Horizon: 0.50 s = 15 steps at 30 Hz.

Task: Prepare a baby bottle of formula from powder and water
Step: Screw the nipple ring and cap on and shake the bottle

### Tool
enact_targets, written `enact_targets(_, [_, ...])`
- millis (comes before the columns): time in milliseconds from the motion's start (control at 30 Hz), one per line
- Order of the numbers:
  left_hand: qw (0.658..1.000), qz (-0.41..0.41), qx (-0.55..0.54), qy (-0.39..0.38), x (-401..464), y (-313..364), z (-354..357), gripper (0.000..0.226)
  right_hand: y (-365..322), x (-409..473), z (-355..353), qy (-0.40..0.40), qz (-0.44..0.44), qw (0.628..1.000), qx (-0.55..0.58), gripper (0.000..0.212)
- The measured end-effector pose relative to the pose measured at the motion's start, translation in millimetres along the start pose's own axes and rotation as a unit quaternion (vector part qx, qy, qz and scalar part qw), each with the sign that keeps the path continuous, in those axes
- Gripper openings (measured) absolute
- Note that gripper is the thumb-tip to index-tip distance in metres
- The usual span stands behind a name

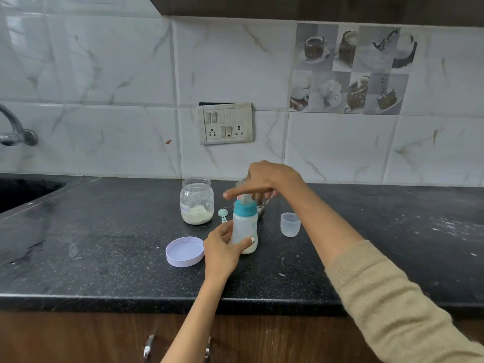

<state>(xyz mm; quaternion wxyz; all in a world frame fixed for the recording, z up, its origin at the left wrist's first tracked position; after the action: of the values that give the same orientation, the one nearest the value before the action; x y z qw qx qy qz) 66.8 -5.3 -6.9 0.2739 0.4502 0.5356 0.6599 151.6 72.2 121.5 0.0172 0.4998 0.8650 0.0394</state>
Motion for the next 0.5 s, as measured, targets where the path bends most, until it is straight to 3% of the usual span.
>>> enact_targets(100, [1.000,-0.004,-0.002,0.000,0,-1,0,0.062,-13,1,10,-0.093,-0.066,0.994,0.000,0.065])
enact_targets(233, [1.000,-0.005,-0.001,0.003,0,-2,0,0.063,-12,7,13,-0.057,-0.046,0.997,0.000,0.048])
enact_targets(500, [1.000,-0.001,0.003,-0.001,0,0,1,0.063,-8,11,17,-0.048,-0.012,0.999,0.012,0.057])
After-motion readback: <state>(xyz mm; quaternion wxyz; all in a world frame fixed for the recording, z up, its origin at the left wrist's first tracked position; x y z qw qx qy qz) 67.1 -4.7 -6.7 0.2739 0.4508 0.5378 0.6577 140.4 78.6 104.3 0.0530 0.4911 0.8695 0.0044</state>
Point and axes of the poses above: each hand's wrist, its own x-axis towards the middle knuckle, its own z-axis out of the palm, y = z × x, the point moved 10 cm from there along x, towards the middle knuckle, and after that the axes turned 11 degrees about -x, right-handed, at the moved point
